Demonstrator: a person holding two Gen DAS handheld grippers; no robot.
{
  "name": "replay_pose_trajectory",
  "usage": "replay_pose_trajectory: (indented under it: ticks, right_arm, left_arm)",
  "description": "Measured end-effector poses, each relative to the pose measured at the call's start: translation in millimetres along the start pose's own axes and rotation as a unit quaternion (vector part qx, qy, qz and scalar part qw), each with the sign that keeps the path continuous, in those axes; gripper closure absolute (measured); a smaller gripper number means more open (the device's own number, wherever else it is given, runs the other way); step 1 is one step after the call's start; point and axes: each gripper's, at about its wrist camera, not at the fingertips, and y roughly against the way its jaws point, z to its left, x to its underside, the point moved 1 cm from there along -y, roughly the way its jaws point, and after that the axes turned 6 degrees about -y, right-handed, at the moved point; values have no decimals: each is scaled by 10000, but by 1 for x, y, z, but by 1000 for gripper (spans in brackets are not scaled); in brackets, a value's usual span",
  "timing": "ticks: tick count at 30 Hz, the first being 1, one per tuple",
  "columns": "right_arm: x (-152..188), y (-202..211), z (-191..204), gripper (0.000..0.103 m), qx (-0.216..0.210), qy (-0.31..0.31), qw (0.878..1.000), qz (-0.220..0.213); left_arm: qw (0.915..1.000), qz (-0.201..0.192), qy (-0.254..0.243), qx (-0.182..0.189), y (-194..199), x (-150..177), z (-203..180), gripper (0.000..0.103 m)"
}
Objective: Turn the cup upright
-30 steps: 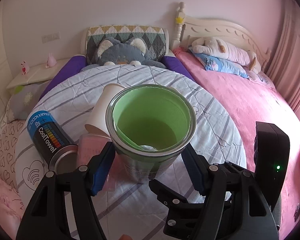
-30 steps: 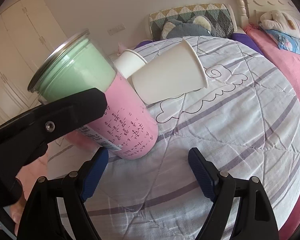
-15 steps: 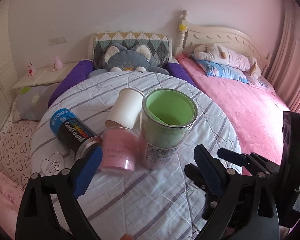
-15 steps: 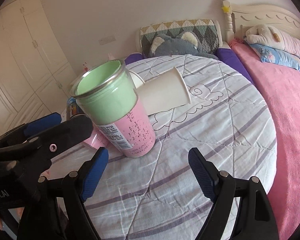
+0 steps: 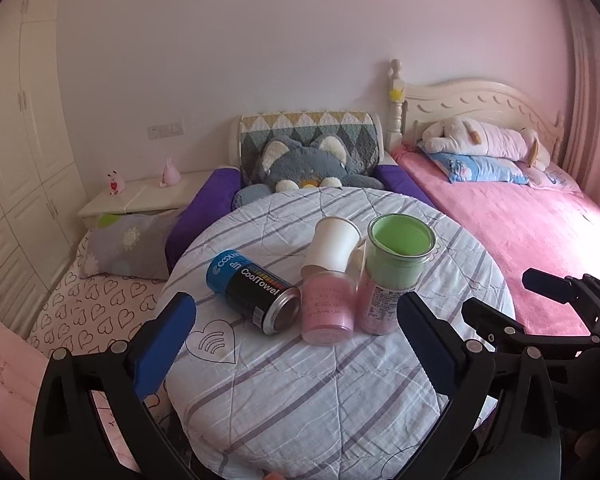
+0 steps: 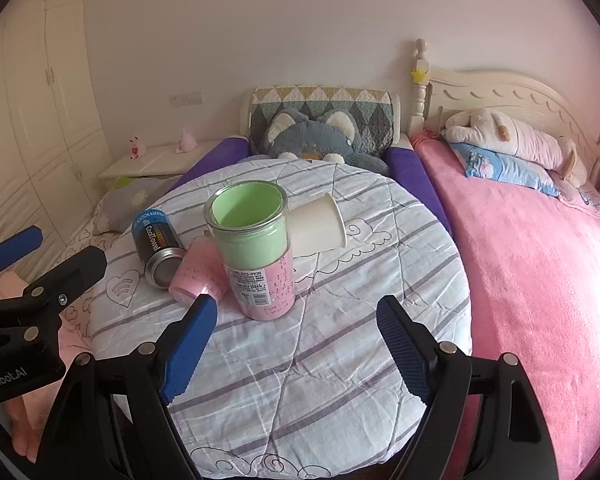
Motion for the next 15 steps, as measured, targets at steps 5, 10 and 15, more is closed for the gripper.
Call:
replay_pose_trajectory:
  ticks: [5, 10, 15]
  right_arm:
    - [-1, 17, 12, 20, 343, 77, 9991, -250]
    - [-2, 25, 14, 20, 471, 87, 9981, -389]
    - [-3, 29, 15, 20, 422, 76, 9979, -480]
  left_arm:
    - [9999, -60, 100, 95, 7, 2, 6, 0]
    - [9996, -47, 213, 153, 8, 6, 8, 0]
    - [9995, -77, 290, 132, 10, 9, 8, 0]
